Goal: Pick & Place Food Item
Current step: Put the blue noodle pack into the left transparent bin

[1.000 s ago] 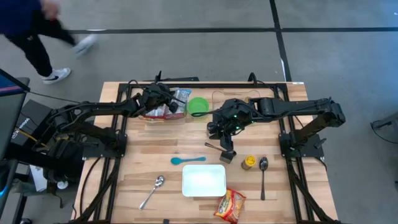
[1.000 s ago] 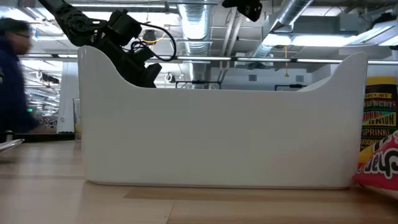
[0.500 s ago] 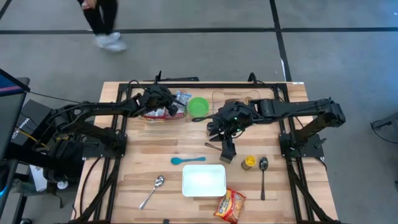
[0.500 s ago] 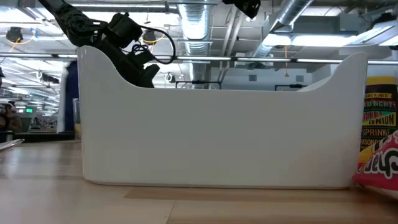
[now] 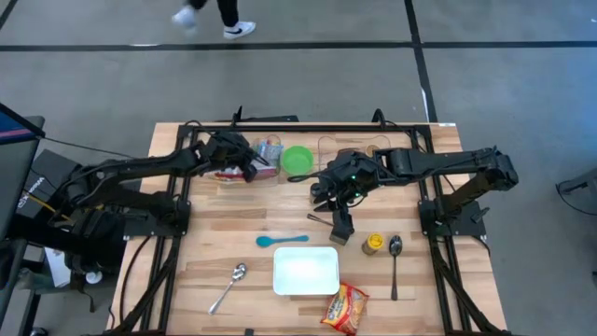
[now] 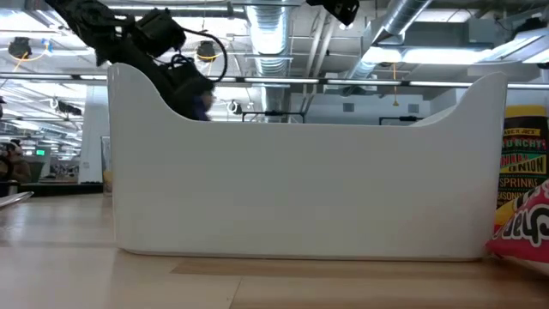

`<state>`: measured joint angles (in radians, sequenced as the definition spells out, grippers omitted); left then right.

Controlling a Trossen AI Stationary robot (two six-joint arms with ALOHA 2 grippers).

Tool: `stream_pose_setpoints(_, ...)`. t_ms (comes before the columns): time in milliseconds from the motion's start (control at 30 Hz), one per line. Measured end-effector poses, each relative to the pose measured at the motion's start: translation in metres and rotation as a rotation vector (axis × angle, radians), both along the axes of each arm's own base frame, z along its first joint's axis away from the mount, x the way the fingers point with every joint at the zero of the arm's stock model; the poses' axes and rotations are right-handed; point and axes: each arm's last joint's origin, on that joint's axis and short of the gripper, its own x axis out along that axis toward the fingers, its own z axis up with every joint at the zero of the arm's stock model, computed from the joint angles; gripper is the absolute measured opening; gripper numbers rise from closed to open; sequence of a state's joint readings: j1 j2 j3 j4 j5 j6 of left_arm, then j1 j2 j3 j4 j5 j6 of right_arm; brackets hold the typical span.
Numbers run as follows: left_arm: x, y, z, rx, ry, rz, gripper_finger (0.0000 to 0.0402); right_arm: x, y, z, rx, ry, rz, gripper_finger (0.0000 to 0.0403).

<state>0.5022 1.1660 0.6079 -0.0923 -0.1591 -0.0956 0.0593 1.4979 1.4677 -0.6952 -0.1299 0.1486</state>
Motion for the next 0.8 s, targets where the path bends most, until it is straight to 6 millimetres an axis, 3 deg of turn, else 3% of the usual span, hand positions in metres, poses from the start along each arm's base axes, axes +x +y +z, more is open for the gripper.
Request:
stream_pose_setpoints(300, -0.001, -0.006, 0.000, -0.112, -0.040, -0.119, 0.0066, 0.000, 0.000, 0.000, 0.000, -0.004, 0.001, 0.0107)
stream_pose_setpoints(533, 0.007, 0.000, 0.019, 0.014, -0.224, -0.117, 0.0055, 0.000, 0.000, 0.000, -0.001, -0.005, 0.001, 0.0107)
stream_pose_setpoints(800, 0.007, 0.015, 0.041, 0.211, -0.380, 0.059, 0.0020, 0.001, 0.000, 0.001, -0.001, -0.008, 0.001, 0.0107)
